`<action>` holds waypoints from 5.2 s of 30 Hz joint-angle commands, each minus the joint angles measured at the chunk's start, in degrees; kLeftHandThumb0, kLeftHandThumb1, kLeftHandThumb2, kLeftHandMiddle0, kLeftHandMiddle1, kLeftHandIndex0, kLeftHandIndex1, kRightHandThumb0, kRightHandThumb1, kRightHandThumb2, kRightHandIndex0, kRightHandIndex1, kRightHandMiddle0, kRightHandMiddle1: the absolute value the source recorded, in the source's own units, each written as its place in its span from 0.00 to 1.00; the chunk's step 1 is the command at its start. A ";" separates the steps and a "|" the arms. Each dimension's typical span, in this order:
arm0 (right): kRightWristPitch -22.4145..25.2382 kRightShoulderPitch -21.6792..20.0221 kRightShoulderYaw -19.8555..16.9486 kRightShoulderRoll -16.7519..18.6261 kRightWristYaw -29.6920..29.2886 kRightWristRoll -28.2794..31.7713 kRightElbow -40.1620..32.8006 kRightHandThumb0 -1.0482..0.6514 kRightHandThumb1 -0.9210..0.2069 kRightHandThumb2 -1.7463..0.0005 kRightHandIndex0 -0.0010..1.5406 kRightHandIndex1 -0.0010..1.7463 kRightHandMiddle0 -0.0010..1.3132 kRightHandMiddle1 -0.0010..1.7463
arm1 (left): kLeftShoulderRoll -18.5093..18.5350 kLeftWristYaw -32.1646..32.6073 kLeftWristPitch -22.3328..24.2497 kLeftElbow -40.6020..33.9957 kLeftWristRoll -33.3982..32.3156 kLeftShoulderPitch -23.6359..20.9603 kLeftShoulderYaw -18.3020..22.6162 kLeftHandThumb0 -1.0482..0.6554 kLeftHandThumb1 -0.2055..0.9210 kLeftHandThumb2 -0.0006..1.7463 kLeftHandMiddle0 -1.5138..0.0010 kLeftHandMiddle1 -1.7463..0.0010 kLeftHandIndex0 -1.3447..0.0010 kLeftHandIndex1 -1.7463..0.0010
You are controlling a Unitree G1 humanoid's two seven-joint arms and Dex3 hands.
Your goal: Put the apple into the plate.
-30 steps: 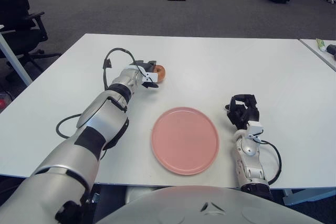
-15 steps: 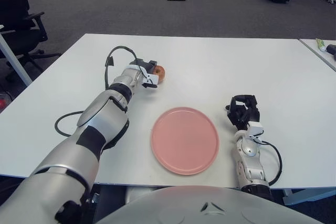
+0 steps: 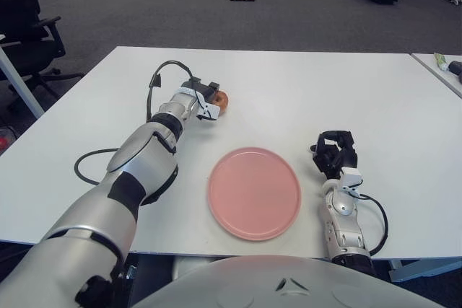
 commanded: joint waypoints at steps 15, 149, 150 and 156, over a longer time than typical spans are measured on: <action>0.55 0.97 -0.48 2.21 -0.27 0.98 1.69 0.40 0.13 0.58 0.35 0.83 0.21 1.00 | -4.13 3.06 1.02 1.58 0.21 1.57 -0.60 0.18 0.92 0.26 0.96 0.46 1.00 0.51; 1.30 -0.10 -1.06 1.53 -0.21 1.04 2.48 0.40 0.11 0.60 0.33 0.82 0.20 1.00 | 1.96 18.00 -17.58 -9.95 -12.38 2.53 15.47 0.61 0.32 0.86 0.51 0.03 0.62 0.00; 1.33 -0.13 -1.06 1.51 -0.21 1.02 2.53 0.40 0.11 0.60 0.33 0.82 0.20 1.00 | 1.91 17.72 -17.87 -9.99 -12.85 2.66 15.83 0.61 0.32 0.86 0.51 0.03 0.63 0.00; 1.53 -0.14 -0.97 1.62 -0.29 0.96 2.44 0.40 0.12 0.59 0.33 0.82 0.21 1.00 | 2.34 16.05 -21.94 -13.10 -15.76 5.13 17.90 0.61 0.29 0.87 0.47 0.05 0.61 0.00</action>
